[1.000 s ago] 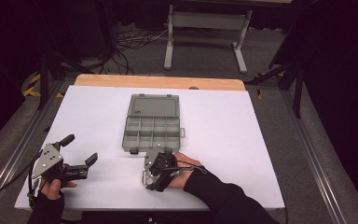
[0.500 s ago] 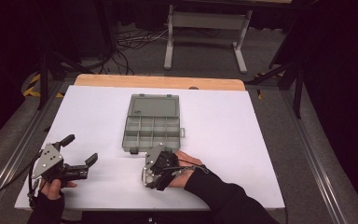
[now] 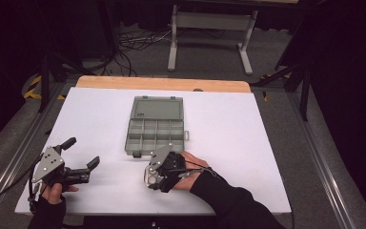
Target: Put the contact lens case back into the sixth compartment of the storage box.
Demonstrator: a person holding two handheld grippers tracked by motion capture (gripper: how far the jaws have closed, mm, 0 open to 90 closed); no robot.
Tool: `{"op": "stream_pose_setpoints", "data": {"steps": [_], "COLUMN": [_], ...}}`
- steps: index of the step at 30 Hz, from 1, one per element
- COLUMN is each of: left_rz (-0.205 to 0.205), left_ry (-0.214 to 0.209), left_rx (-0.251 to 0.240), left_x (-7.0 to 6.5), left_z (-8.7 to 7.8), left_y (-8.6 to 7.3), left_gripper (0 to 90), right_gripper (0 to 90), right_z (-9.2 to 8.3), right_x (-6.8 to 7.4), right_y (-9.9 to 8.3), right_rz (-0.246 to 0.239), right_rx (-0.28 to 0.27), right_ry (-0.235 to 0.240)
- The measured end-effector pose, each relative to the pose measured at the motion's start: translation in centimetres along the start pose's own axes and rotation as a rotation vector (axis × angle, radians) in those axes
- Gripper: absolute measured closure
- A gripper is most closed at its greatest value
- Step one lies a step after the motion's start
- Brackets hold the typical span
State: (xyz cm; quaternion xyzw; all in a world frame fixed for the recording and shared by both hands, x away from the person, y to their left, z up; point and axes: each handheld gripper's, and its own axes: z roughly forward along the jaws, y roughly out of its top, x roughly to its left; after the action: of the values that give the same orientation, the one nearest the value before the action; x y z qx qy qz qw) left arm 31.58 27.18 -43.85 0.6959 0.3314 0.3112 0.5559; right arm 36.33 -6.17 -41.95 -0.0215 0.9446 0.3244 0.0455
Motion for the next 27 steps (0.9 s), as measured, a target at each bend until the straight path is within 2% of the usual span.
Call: {"op": "stream_pose_setpoints", "data": {"steps": [7, 16, 27], "left_rz": [0.002, 0.001, 0.001], "left_ry": [0.0, 0.001, 0.001], "left_rx": [0.004, 0.008, 0.007], "left_x": [0.0, 0.1, 0.1], "left_z": [0.0, 0.0, 0.0], "left_y": [0.0, 0.0, 0.0], "left_gripper": [0.3, 0.3, 0.3], "right_gripper": [26.5, 26.5, 26.5], "right_z": [-0.8, -1.7, -2.2], "right_x": [-0.1, -0.3, -0.8], "right_y": [0.1, 0.4, 0.8], "right_rz": [-0.012, -0.016, -0.023], "right_rx": [-0.043, -0.066, -0.055], "right_ry": [-0.023, -0.036, -0.051]}}
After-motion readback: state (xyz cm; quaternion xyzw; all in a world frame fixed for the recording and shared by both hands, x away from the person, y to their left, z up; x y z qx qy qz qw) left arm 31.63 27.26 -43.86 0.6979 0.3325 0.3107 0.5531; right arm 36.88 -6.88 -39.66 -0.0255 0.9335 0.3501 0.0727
